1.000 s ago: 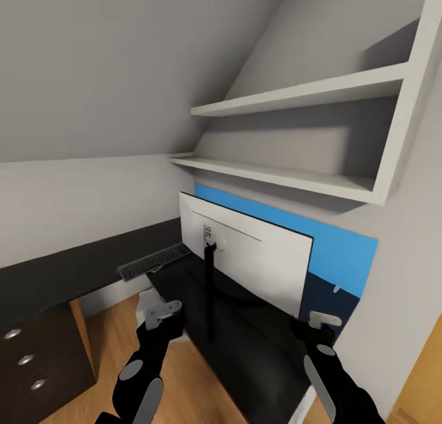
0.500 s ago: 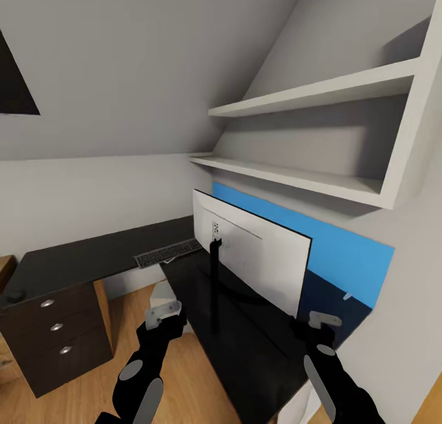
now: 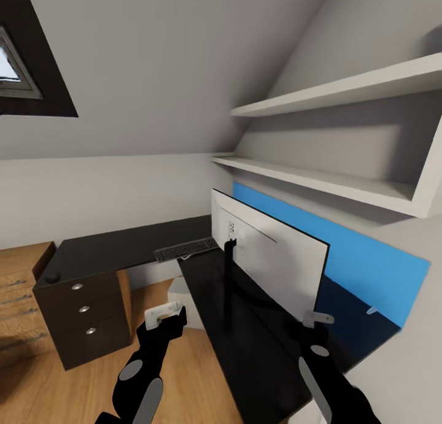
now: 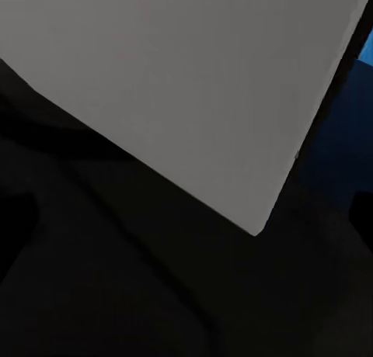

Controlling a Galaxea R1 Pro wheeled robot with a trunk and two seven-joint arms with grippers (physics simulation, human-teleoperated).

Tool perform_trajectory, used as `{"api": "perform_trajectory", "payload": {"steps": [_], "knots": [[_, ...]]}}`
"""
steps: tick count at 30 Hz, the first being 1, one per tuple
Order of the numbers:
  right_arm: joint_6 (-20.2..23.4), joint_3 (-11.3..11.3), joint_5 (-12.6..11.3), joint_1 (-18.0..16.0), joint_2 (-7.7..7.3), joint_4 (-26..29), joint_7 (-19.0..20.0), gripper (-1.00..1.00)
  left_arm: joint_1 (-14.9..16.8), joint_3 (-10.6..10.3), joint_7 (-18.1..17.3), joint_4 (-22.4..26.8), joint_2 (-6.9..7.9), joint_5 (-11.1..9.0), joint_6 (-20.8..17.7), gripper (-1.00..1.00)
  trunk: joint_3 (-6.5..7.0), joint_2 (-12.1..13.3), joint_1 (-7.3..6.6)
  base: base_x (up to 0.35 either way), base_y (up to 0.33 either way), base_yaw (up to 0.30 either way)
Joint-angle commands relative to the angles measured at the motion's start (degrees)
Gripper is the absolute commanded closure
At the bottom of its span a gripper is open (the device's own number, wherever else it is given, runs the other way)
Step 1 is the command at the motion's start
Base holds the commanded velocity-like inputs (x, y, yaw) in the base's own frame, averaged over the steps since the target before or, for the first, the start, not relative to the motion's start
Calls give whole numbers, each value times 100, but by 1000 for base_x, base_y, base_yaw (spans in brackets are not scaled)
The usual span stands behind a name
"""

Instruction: In the bedroom, organize the workspace by keeping the computer under the desk, ensuring the monitor is on the desk, placing the keyboard on the desk next to the monitor, placing the mouse on the desk next to the keyboard, moving the folder from the swivel chair onto the desk next to the mouse, stacking the notebook on top of the folder with the pen on top of the notebook, and positioning the swivel chair next to the desk.

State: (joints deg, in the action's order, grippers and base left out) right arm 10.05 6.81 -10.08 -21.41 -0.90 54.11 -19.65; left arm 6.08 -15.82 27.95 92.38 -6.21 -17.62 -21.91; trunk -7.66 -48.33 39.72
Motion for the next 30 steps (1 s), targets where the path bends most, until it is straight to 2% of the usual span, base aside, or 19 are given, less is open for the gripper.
{"api": "perform_trajectory", "payload": {"steps": [1,21,30], "knots": [[27,36,-44,-3,-12,12,-50,-100,7,-9,46,4,-1,-48,-18,-100,-9,-8,1,0,-4,155],[15,-6,-47,-3,-29,6,-48,-100,7,-9,45,-1,-2,-48,-18,-100,-9,-8,1,0,-2,20],[18,-19,-47,-3,-33,-13,-53,-100,7,-9,48,-1,-3,-48,-12,-100,-9,-8,1,0,-180,0]]}}
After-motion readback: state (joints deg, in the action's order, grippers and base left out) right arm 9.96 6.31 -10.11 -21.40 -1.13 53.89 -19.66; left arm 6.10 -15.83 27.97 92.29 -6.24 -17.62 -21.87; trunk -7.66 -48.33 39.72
